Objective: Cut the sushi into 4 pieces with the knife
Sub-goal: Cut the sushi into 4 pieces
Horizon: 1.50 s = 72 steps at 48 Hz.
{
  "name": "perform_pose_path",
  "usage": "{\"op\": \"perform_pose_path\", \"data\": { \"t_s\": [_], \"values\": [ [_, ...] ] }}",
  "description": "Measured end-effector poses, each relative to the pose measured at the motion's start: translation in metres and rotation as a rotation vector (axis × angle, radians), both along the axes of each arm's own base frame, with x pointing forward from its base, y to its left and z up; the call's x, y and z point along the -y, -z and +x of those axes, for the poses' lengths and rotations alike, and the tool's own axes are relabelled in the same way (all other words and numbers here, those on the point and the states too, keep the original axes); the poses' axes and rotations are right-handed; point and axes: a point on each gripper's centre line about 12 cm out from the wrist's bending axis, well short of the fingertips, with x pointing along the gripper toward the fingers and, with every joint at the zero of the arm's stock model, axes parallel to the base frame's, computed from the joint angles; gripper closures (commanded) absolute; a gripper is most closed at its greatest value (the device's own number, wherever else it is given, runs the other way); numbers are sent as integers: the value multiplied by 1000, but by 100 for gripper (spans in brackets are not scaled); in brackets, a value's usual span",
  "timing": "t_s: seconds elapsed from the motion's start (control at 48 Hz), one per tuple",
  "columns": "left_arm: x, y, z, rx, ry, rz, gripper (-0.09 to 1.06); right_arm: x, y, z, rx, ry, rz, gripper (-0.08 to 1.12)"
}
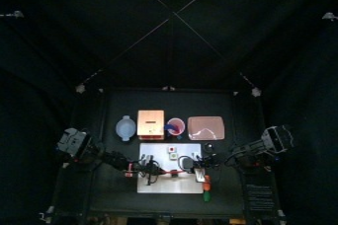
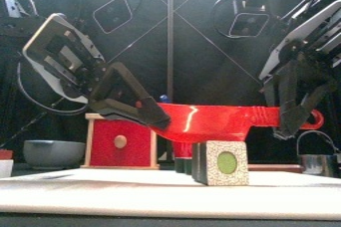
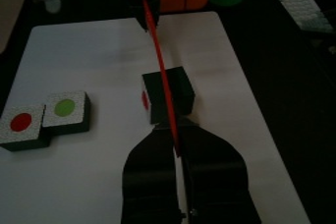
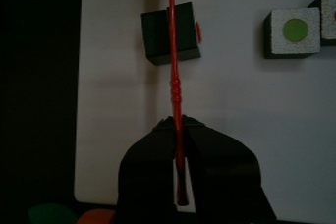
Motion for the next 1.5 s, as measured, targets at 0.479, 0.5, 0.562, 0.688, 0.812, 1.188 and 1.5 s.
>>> {"op": "perform_pose_path", "data": {
  "t_s": [0.479, 0.5, 0.562, 0.688, 0.812, 1.188, 1.5],
  "values": [
    [2, 13, 0, -33, -1, 4, 87, -1, 10, 2, -20, 1, -2, 100],
    [1, 16, 1, -43, -6, 5, 87, 0, 14, 2, -31, 3, -3, 100],
    [-3, 26, 1, -66, -21, 10, 87, 2, 20, 2, -46, 15, -4, 100],
    [-2, 31, 2, -79, -31, 4, 87, 3, 22, 2, -53, 14, -7, 100],
    [-3, 36, 4, -87, -50, 0, 87, 2, 28, 3, -68, 14, -10, 100],
    [-26, 40, 7, -100, -104, 13, 87, 14, 30, 4, -74, 36, -22, 100],
    [-40, 26, 6, -81, -121, 17, 85, 24, 23, 5, -59, 54, -30, 100]
  ]
}}
